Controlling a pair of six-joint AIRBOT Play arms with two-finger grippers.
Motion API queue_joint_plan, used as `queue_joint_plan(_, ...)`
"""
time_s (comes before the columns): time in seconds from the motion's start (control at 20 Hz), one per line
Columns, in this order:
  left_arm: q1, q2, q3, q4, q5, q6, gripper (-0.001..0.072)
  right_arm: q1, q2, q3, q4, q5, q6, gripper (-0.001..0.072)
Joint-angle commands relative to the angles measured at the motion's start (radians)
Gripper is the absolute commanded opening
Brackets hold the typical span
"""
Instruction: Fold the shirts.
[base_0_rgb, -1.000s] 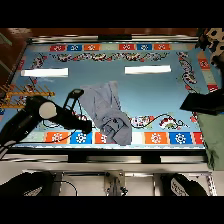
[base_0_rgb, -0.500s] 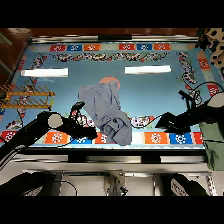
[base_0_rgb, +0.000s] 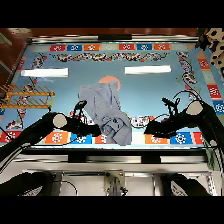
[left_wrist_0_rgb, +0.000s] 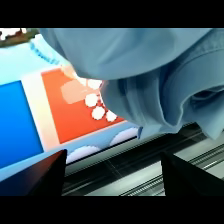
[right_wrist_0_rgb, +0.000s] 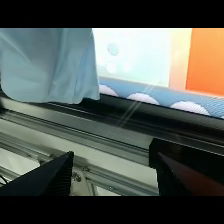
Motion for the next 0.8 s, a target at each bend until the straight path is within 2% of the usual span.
queue_joint_plan(0.0, -0.001, -0.016, 0.001, -0.021, 0.069, 0.015, 0.0671, 0.013, -0.001, -0.005, 0.013, -0.025, -0.001, 0.0683)
queue_joint_plan(0.2, -0.009, -0.044, 0.001, -0.064, 0.077, 0.045, 0.0671, 0.016, -0.020, -0.005, 0.020, -0.037, 0.000, 0.0683)
queue_joint_plan(0.45, -0.055, -0.106, 0.001, -0.175, 0.166, 0.090, 0.0658, 0.084, -0.143, -0.005, 0.023, -0.040, -0.015, 0.0683)
queue_joint_plan(0.5, -0.057, -0.114, 0.001, -0.176, 0.172, 0.090, 0.0554, 0.100, -0.169, -0.005, 0.021, -0.046, -0.015, 0.0683)
queue_joint_plan(0.6, -0.053, -0.119, 0.001, -0.175, 0.173, 0.092, 0.0226, 0.138, -0.221, -0.005, 0.016, -0.073, -0.015, 0.0683)
queue_joint_plan(0.65, -0.047, -0.119, 0.001, -0.175, 0.172, 0.095, 0.0126, 0.161, -0.247, -0.005, 0.021, -0.097, -0.015, 0.0683)
queue_joint_plan(0.7, -0.040, -0.119, 0.001, -0.175, 0.171, 0.103, 0.0107, 0.186, -0.274, -0.005, 0.031, -0.130, -0.015, 0.0683)
queue_joint_plan(0.75, -0.034, -0.117, 0.001, -0.175, 0.169, 0.119, 0.0028, 0.211, -0.299, -0.005, 0.047, -0.166, -0.016, 0.0683)
